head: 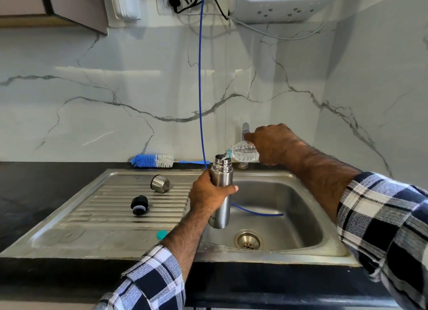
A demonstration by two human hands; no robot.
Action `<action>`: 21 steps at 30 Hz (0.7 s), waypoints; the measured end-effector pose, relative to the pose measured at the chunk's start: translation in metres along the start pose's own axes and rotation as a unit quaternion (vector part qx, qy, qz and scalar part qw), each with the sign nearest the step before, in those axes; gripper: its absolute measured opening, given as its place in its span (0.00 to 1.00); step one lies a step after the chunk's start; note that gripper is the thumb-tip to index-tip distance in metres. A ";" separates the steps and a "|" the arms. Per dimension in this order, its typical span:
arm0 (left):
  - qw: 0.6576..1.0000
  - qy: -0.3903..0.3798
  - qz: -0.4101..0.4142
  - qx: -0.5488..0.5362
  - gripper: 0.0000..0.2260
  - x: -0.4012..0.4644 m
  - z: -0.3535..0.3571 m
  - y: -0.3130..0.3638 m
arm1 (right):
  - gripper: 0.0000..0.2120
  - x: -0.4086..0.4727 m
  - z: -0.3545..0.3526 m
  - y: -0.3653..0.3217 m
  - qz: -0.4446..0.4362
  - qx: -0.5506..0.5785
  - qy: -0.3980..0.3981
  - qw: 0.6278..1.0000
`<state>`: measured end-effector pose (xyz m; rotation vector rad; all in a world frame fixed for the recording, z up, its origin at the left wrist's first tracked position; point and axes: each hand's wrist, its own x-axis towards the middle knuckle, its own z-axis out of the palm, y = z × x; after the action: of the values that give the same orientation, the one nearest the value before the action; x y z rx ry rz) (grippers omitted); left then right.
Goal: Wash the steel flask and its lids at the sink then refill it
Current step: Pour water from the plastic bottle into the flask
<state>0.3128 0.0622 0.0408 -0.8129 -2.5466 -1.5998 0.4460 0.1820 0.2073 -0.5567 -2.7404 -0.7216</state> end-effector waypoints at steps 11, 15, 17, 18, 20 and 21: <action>1.000 -0.001 -0.006 0.004 0.29 -0.001 -0.004 0.000 | 0.30 -0.004 -0.008 -0.005 -0.003 -0.010 -0.004 1.000; 1.000 -0.001 -0.004 0.007 0.29 -0.002 -0.005 -0.001 | 0.28 -0.005 -0.009 -0.005 -0.006 -0.011 -0.002 1.000; 1.000 -0.001 -0.002 0.010 0.29 -0.003 -0.005 -0.002 | 0.27 -0.007 -0.012 -0.007 -0.009 -0.015 -0.002 1.000; 1.000 0.000 -0.001 0.009 0.29 -0.003 -0.006 -0.002 | 0.28 -0.008 -0.013 -0.007 -0.010 -0.018 -0.002 1.000; 1.000 0.000 -0.001 0.008 0.29 -0.003 -0.006 -0.002 | 0.29 -0.008 -0.016 -0.008 -0.013 -0.026 -0.002 1.000; 1.000 -0.001 -0.001 0.007 0.29 -0.003 -0.007 -0.002 | 0.30 -0.009 -0.017 -0.008 -0.014 -0.028 -0.002 1.000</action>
<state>0.3129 0.0547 0.0415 -0.8106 -2.5574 -1.5807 0.4528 0.1638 0.2157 -0.5330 -2.7434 -0.8066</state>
